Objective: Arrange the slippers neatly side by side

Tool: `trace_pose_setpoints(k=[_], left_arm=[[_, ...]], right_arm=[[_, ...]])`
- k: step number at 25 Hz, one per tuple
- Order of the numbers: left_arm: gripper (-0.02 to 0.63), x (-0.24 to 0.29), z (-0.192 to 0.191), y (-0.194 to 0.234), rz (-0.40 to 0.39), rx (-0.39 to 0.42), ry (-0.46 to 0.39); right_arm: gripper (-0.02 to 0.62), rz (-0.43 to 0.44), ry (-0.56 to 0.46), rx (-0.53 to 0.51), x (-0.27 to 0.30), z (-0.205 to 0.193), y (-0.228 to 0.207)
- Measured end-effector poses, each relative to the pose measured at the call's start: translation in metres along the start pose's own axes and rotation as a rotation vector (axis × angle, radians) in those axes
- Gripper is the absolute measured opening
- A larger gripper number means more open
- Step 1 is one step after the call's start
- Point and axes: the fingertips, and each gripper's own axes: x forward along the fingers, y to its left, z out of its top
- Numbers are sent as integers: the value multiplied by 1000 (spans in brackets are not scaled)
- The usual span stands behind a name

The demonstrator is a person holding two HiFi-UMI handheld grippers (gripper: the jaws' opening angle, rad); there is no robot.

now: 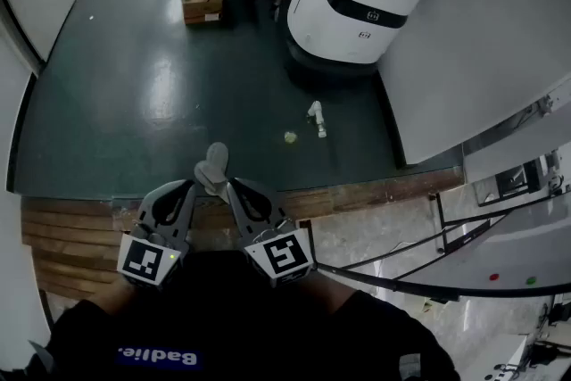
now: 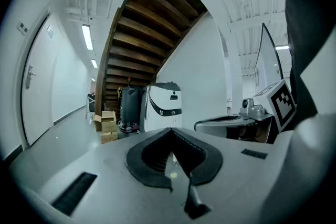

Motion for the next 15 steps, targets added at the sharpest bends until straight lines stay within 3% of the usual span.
trace_pose_setpoints(k=[15], left_arm=[[0,-2,-3,-2,-5,-5,2]], right_arm=[[-2,-9,33,18,-3,-7,1]])
